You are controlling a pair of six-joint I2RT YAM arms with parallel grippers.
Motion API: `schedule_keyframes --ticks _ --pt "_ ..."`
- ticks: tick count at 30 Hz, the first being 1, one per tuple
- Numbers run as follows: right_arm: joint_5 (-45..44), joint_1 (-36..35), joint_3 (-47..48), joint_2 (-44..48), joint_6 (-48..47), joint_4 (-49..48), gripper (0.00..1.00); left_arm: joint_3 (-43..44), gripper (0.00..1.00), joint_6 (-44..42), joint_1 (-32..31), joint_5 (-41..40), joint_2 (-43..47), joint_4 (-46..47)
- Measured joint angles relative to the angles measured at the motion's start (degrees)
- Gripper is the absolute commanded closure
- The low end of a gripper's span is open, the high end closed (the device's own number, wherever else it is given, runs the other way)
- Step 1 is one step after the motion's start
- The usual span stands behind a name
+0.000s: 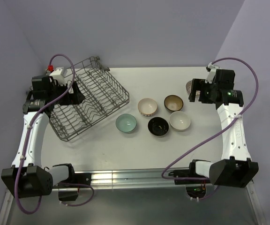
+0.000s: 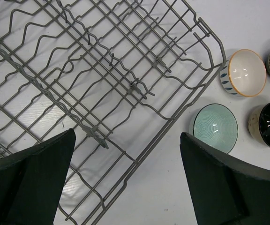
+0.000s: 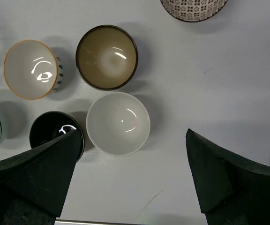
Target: Load the bowls into the dish rack
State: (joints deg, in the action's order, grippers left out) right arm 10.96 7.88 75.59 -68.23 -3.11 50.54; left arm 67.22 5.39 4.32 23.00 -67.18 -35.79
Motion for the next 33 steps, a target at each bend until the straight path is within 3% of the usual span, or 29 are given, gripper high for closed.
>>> schedule_keyframes --ticks 5,11,18,25,33 --pt "0.09 3.69 4.61 -8.44 3.02 -0.42 0.11 -0.04 0.00 0.13 0.00 -0.74 0.33 1.88" --pt "1.11 8.63 13.66 -24.50 7.87 -1.01 0.14 0.70 0.00 0.33 0.00 -3.50 -0.50 2.60" --pt "0.92 9.68 23.65 -37.79 12.41 -1.99 0.22 1.66 0.00 1.29 0.00 -3.39 -2.80 4.11" --pt "1.46 11.54 27.61 -47.71 15.13 -5.07 0.24 1.64 0.01 1.73 0.00 -1.84 -4.74 5.20" --pt "0.26 12.15 27.69 -52.24 16.15 -7.82 0.27 1.27 0.01 2.51 0.00 -0.94 -5.81 6.45"
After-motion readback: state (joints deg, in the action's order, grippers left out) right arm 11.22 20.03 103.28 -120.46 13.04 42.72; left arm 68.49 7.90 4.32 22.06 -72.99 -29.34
